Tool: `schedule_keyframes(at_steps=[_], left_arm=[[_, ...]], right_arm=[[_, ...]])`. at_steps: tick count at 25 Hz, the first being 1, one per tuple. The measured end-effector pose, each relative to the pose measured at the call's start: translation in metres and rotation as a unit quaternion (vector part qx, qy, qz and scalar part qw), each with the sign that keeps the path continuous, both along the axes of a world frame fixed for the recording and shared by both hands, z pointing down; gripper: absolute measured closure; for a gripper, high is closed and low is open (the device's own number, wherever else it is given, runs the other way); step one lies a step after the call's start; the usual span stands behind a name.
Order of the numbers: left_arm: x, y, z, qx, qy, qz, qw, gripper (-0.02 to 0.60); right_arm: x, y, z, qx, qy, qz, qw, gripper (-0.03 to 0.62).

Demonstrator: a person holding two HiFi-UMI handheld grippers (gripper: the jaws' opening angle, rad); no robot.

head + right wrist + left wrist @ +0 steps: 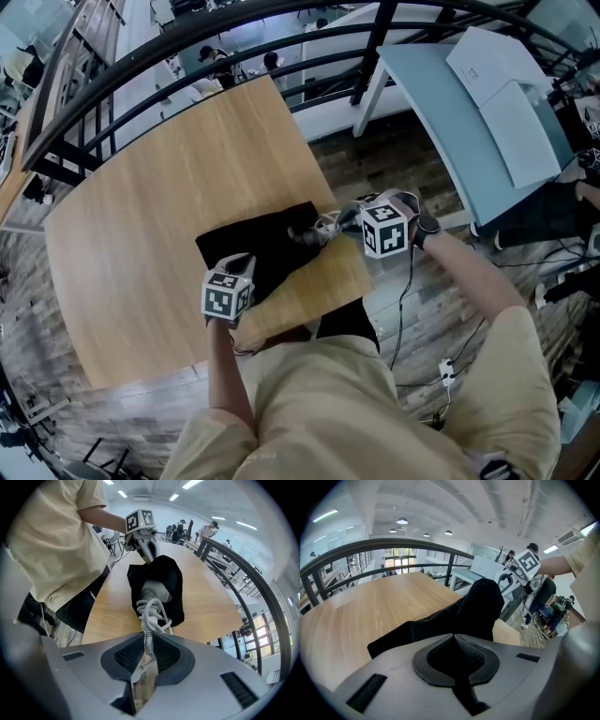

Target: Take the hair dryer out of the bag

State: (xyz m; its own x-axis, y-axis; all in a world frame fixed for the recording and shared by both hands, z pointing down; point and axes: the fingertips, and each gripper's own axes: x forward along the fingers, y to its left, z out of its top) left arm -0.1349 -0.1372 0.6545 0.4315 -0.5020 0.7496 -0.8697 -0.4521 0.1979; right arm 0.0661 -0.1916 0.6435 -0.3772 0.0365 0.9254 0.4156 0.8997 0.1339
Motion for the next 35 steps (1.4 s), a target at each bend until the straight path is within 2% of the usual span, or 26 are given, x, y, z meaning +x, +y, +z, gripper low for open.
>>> schedule_keyframes(at_steps=[6,24,29,35], left_arm=[[-0.008,0.002,0.001,-0.001,0.002,-0.008,1.0000,0.565],[0.014,0.003,0.017,-0.012,-0.009,0.022,0.9996,0.565],[0.014,0.005,0.020,-0.014,-0.010,0.022,0.9996,0.565],[0.011,0.001,0.018,-0.012,-0.011,0.018,0.9997,0.565]], right_arm=[[0.016,-0.001,-0.003,0.000,-0.001,0.021,1.000,0.534],[0.066,-0.008,-0.029,0.012,0.002,0.066,0.998,0.536],[0.076,0.002,-0.029,-0.004,-0.010,0.113,0.993,0.537],[0.085,0.021,-0.020,-0.030,-0.038,0.197,0.979,0.536]])
